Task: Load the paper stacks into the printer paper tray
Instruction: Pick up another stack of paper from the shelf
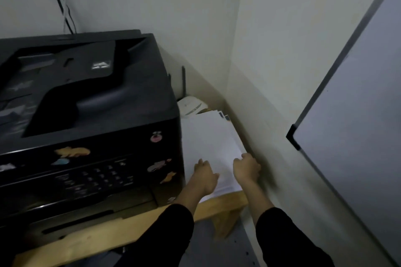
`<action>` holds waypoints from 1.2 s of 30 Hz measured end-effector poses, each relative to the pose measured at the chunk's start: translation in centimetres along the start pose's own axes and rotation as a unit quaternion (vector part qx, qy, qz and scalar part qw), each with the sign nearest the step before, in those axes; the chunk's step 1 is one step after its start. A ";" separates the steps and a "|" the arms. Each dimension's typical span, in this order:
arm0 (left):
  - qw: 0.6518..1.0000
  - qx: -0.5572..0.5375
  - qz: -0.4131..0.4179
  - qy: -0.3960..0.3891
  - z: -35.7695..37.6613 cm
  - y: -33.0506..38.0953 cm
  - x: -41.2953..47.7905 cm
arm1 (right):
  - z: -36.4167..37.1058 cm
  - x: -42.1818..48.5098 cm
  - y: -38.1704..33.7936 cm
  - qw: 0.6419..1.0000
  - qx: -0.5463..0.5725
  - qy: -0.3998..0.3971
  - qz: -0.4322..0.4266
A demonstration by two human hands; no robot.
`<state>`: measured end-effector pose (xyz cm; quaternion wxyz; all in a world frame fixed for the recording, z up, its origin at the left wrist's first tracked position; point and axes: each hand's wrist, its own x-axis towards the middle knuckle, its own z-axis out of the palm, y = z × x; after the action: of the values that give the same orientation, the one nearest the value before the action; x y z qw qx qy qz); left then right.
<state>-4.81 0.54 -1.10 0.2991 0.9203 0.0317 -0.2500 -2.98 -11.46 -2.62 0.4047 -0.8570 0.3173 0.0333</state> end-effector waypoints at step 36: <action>0.971 0.073 -0.137 0.179 -7.2 7.4 1.2 | -4.7 6.4 -4.1 0.980 0.118 -0.150 0.054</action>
<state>0.93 -1.56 7.35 0.1838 0.9563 0.1924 -0.1210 3.51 -16.20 1.29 0.5435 -0.7701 0.3002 0.1460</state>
